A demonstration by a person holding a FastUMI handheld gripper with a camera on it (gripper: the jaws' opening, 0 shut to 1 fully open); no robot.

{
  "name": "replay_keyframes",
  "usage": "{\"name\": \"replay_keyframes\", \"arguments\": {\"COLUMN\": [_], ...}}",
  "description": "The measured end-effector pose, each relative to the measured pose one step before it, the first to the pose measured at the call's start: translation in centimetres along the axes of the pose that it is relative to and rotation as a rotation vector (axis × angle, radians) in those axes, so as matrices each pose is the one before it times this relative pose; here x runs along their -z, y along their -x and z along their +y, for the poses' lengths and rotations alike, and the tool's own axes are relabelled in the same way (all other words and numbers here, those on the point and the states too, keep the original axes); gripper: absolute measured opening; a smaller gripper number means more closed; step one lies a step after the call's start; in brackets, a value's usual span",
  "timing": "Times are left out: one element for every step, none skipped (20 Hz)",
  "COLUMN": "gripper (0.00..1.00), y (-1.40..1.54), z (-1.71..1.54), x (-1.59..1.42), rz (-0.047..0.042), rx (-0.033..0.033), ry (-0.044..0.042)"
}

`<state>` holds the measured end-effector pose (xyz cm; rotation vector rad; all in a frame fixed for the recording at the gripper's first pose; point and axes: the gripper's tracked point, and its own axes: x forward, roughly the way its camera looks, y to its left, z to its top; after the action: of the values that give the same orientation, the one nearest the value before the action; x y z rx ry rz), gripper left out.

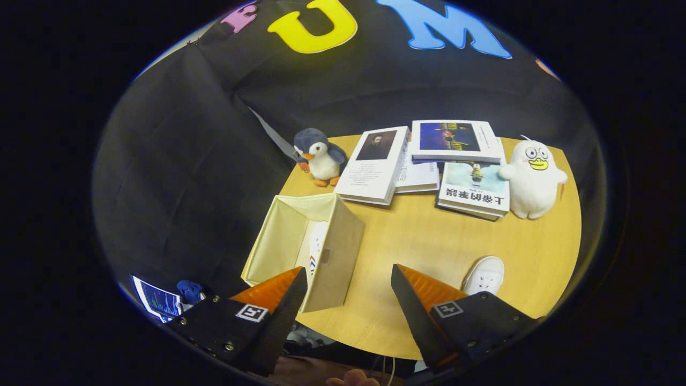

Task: Open the storage box then place both shoes into the box .Put the left shoe in first, then the right shoe, with the right side of both shoes facing outward in a uniform manner.

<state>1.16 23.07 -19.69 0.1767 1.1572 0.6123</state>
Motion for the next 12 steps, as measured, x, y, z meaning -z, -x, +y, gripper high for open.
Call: {"name": "replay_keyframes", "arguments": {"gripper": [0.96,0.96,0.96,0.96,0.96,0.96,0.96,0.96,0.96,0.96,0.96,0.96], "y": [0.586,0.552,0.543,0.439,0.359,0.336,0.277,0.088,0.092,0.016,-0.021,-0.128], "z": [-1.08,-1.015,-0.887,-0.774,-0.77,-0.752,-0.994,-1.224,-1.362,-1.116,-0.862,-0.925], "x": [0.169,0.245,0.505,0.336,0.411,0.313,0.374,0.173,0.353,0.429,0.615,0.541], "rz": [-0.01639,-0.01021,-0.00338,-0.00273,-0.00016,-0.00144,-0.00386,-0.01124,-0.00769,0.00111,0.00663,0.0092], "rx": [0.01756,0.01693,0.01217,0.00779,0.00689,0.00753,0.01558,0.0285,0.0339,0.02296,0.01365,0.01066], "ry": [0.00013,-0.00016,-0.00408,-0.01521,-0.02011,-0.01692,-0.0068,0.00009,-0.00089,-0.00589,-0.01589,-0.01907]}}
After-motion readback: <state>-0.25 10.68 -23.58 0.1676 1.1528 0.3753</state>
